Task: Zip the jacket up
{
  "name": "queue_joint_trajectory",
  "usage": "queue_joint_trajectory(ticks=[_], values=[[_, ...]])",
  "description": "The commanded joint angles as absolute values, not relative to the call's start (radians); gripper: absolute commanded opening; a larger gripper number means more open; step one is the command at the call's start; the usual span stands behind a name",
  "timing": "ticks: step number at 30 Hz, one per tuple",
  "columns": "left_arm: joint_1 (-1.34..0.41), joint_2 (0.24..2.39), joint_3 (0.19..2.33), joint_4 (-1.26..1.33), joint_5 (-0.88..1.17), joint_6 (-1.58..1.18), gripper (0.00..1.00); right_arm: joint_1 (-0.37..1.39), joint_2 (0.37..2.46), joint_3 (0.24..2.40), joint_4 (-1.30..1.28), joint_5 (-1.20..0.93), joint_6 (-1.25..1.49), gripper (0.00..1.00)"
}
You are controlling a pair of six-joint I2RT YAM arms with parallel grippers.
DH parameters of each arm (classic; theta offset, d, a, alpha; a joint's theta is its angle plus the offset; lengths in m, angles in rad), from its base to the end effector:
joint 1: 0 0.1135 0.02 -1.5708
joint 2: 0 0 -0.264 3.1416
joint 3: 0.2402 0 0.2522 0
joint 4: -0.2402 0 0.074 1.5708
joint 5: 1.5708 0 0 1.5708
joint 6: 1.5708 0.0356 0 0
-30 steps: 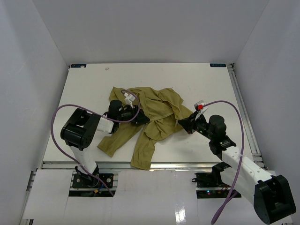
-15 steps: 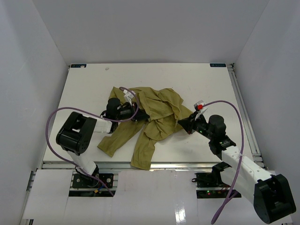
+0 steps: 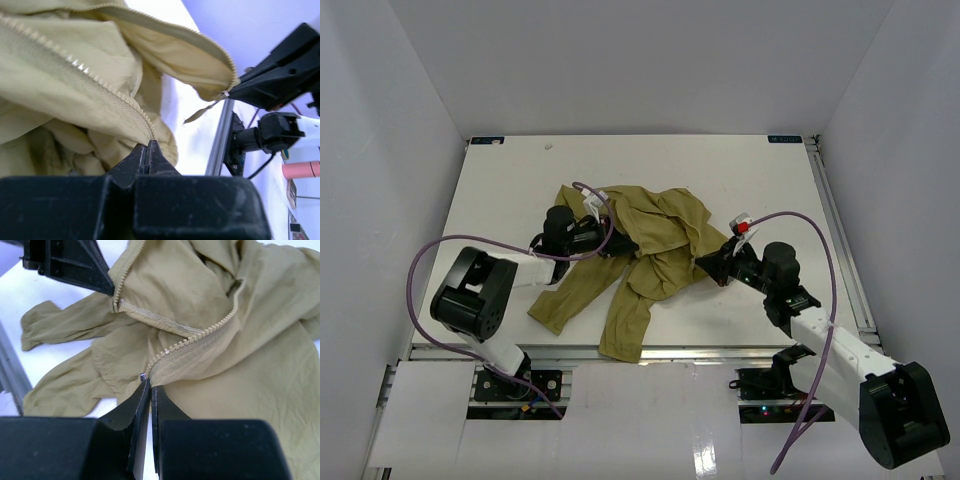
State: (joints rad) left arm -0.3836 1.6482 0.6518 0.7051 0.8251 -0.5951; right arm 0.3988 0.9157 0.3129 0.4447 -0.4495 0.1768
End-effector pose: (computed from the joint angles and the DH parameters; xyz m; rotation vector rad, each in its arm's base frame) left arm 0.2850 -0.1432 0.1755 0.4194 1.9761 -1.4139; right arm 0.1780 0.0918 0.2167 -0.5328 1.7005 0.8070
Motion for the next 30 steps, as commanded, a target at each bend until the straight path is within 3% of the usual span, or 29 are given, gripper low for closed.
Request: queue_joint_trajectory(ticks=[1, 10, 20, 30], values=[[-0.388, 1.562, 0.681, 0.758, 0.950, -0.653, 0.00, 0.424, 0.938, 0.368, 0.582, -0.588, 0.175, 0.08], [-0.462, 1.470, 0.674, 0.713, 0.935, -0.642, 0.00, 0.566, 1.021, 0.480, 0.554, -0.531, 0.120, 0.08], [-0.506, 1.455, 0.569, 1.021, 0.969, -0.790, 0.00, 0.616, 1.037, 0.455, 0.590, -0.511, 0.100, 0.08], [-0.520, 1.379, 0.511, 1.035, 0.916, -0.750, 0.00, 0.648, 0.978, 0.427, 0.605, -0.538, 0.104, 0.08]])
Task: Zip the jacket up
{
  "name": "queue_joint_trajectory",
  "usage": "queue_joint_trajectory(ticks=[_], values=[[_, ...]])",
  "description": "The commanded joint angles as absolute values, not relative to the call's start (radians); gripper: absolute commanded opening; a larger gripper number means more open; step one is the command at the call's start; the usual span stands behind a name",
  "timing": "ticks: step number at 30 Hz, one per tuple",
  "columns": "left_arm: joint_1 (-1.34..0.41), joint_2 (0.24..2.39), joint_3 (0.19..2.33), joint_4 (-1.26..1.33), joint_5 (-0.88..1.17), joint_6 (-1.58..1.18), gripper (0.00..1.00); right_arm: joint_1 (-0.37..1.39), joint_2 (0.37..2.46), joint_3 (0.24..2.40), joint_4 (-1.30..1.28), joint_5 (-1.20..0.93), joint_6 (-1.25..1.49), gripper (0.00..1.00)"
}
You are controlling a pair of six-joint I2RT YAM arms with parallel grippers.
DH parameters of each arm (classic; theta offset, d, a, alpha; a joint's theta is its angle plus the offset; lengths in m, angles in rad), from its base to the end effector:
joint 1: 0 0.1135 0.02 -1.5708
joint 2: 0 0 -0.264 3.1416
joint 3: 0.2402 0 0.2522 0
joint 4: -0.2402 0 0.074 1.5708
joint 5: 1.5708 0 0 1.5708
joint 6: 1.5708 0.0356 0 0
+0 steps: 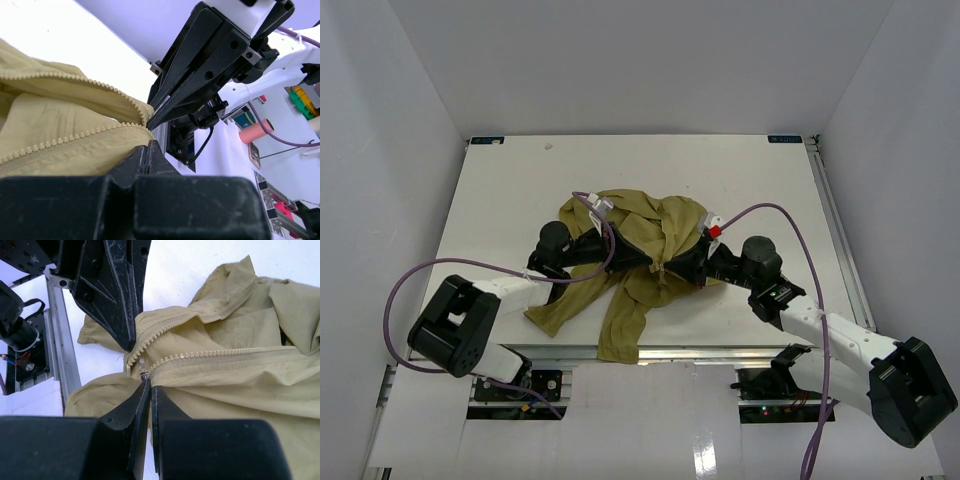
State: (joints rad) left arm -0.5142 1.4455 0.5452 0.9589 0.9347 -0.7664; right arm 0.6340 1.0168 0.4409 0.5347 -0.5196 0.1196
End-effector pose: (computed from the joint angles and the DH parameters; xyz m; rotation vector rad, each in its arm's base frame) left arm 0.2308 -0.1632 0.2264 0.6470 1.6920 -1.6582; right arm 0.1700 0.1470 0.2506 -0.8256 1.4866 0.9891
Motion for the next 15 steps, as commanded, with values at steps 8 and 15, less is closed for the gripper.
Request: queue_joint_trajectory(ticks=[8, 15], values=[[-0.520, 1.325, 0.476, 1.058, 0.866, -0.717, 0.00, 0.672, 0.946, 0.413, 0.624, -0.576, 0.117, 0.08], [-0.520, 1.320, 0.469, 1.067, 0.864, -0.716, 0.00, 0.686, 0.936, 0.407, 0.650, -0.604, 0.133, 0.08]])
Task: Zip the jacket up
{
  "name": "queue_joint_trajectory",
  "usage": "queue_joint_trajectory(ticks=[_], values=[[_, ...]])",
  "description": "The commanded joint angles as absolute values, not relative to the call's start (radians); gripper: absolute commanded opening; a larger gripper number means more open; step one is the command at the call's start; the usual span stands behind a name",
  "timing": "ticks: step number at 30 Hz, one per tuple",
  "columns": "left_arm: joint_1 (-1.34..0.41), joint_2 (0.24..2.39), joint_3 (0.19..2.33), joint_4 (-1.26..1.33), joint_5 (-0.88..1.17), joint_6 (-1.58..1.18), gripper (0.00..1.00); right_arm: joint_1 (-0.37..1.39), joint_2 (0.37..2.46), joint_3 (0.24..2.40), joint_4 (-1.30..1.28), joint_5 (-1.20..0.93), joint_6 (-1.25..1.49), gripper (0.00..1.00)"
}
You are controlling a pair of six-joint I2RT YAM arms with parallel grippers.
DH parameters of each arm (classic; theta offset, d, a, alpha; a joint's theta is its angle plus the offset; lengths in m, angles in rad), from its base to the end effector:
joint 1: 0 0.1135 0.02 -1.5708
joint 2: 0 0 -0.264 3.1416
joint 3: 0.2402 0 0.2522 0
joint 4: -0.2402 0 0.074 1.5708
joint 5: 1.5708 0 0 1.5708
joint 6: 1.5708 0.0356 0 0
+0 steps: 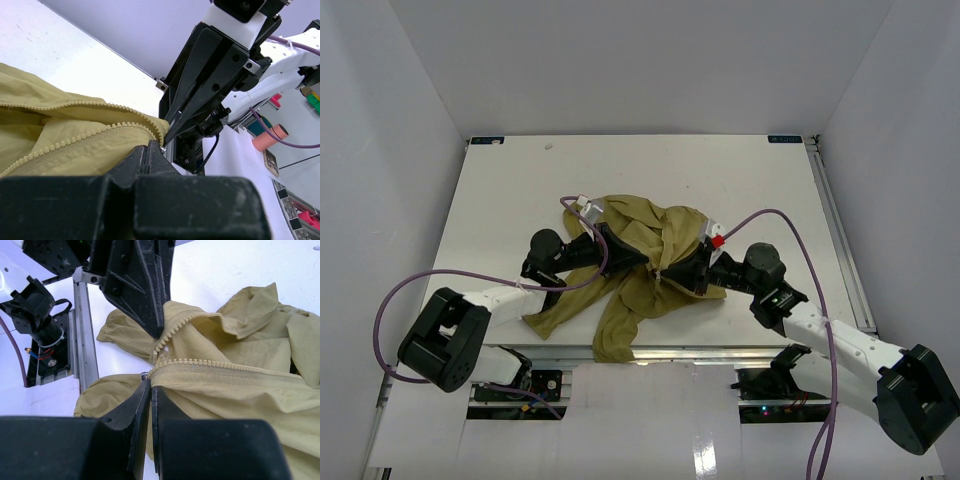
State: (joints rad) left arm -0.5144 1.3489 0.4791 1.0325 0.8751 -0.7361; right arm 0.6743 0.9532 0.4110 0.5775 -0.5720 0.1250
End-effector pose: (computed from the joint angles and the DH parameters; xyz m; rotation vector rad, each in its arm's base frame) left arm 0.2140 -0.1523 0.2382 0.6482 1.5651 -1.5854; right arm 0.1534 0.1473 0.2574 -0.8866 1.3821 1.0587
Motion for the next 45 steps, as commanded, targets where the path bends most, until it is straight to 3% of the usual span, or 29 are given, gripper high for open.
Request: queue_joint_trajectory(ticks=[1, 45], values=[[-0.520, 1.322, 0.469, 1.068, 0.866, -0.717, 0.00, 0.686, 0.938, 0.408, 0.650, -0.605, 0.133, 0.08], [-0.520, 1.396, 0.460, 1.202, 0.933, -0.800, 0.00, 0.693, 0.992, 0.412, 0.751, -0.561, 0.171, 0.08]])
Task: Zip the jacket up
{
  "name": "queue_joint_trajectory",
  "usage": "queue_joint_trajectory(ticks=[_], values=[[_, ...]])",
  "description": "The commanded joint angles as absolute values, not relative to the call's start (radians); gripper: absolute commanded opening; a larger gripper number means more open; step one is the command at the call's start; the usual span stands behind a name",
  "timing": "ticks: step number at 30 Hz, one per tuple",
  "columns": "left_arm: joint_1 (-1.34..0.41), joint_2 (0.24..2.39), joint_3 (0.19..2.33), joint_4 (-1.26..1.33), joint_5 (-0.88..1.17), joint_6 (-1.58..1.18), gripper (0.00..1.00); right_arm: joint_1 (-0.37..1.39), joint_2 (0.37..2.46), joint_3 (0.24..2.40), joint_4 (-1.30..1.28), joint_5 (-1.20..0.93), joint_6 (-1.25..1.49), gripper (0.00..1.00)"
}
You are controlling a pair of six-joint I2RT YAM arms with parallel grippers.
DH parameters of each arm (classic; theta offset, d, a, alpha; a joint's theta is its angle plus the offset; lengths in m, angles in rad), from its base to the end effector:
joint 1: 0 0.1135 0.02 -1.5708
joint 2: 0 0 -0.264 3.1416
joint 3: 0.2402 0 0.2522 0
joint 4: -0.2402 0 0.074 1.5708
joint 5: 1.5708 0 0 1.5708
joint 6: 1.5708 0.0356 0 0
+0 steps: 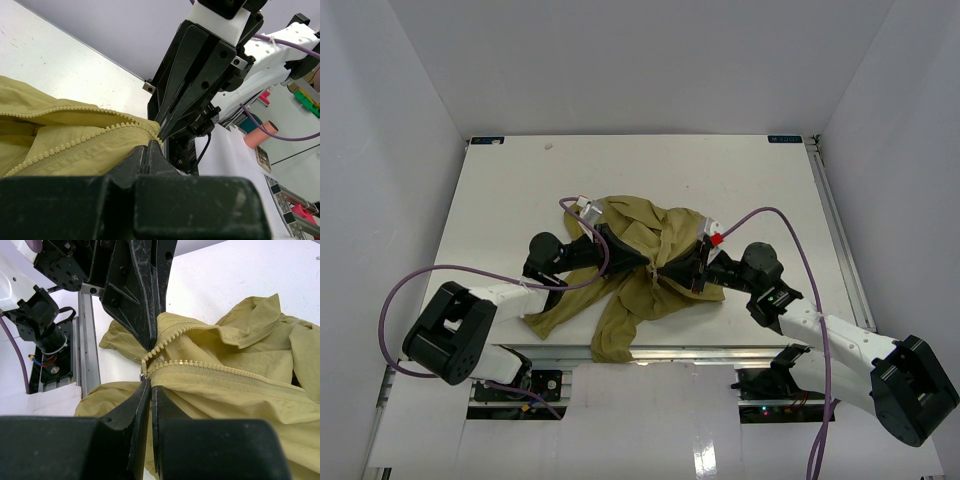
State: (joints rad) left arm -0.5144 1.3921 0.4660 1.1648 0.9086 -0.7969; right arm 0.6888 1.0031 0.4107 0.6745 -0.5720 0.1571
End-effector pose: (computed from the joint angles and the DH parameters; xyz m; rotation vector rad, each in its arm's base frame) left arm 0.2138 -0.1531 0.2362 0.6681 1.5172 -1.6374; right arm 0.1563 0.1537 0.2576 -0.8726 1.3469 1.0912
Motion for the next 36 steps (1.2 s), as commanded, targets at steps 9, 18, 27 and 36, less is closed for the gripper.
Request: queue_joint_trajectory(ticks=[9, 18, 27, 36], values=[[-0.520, 1.369, 0.456, 1.159, 0.915, -0.760, 0.00, 0.695, 0.971, 0.402, 0.740, -0.549, 0.170, 0.08], [-0.520, 1.360, 0.456, 1.139, 0.902, -0.740, 0.00, 0.695, 0.967, 0.409, 0.714, -0.544, 0.164, 0.08], [-0.522, 1.332, 0.460, 1.083, 0.876, -0.698, 0.00, 0.693, 0.982, 0.425, 0.666, -0.533, 0.151, 0.08], [-0.532, 1.324, 0.469, 1.037, 0.861, -0.660, 0.00, 0.695, 0.989, 0.440, 0.649, -0.537, 0.152, 0.08]])
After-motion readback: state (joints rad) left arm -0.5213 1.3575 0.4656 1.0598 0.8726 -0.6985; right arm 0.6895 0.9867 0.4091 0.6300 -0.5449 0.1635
